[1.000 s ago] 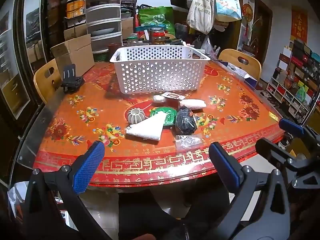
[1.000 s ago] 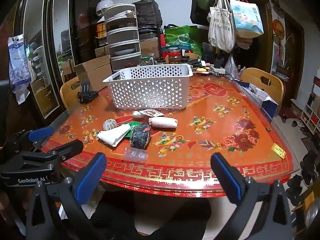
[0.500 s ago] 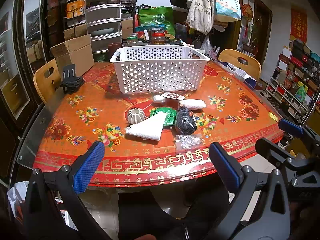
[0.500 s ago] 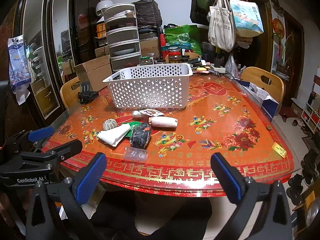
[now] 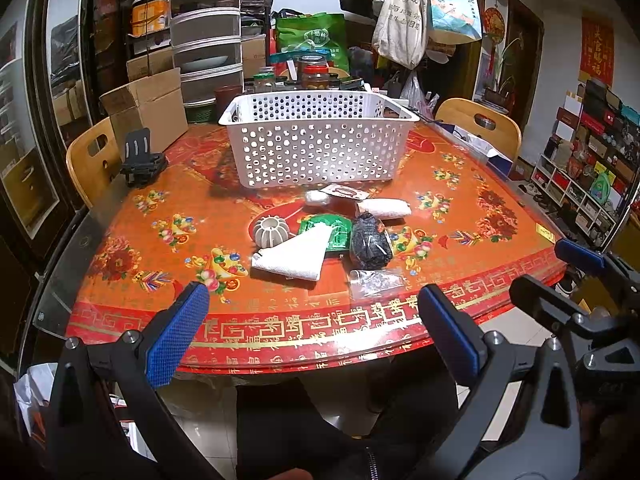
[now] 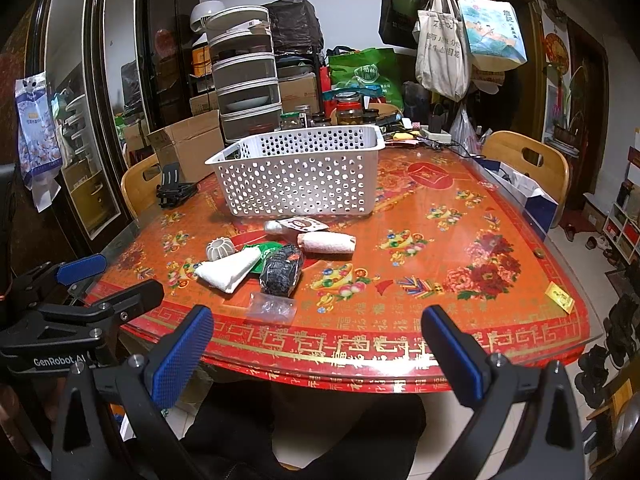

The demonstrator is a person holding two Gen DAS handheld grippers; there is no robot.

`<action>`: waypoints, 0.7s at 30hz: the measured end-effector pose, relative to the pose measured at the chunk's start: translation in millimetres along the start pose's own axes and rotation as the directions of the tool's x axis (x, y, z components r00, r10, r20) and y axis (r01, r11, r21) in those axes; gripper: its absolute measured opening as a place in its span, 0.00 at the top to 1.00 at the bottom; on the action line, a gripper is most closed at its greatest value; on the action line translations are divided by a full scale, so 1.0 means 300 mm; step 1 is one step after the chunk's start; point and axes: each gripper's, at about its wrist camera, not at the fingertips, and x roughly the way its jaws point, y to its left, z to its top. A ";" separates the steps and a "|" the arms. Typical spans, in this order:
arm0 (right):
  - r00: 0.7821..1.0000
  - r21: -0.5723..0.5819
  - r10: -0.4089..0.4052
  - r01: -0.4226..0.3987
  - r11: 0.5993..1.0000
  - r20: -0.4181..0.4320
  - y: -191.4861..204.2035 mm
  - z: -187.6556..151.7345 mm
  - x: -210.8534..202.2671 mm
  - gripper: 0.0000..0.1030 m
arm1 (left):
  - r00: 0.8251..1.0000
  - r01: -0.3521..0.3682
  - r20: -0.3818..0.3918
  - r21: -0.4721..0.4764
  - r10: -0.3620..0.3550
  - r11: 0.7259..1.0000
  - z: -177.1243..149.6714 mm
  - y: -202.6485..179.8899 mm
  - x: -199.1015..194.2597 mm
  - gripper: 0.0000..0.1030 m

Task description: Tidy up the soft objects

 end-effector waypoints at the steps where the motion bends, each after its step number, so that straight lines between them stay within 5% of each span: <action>1: 1.000 -0.001 0.001 -0.001 1.000 0.000 -0.001 -0.001 0.000 0.00 | 1.000 -0.001 0.000 0.001 0.001 1.000 0.000 -0.001 -0.001 0.00; 21: 1.000 0.001 0.003 -0.003 1.000 0.000 -0.005 0.001 0.001 0.00 | 1.000 -0.002 0.001 0.000 0.002 1.000 0.000 -0.002 0.002 0.00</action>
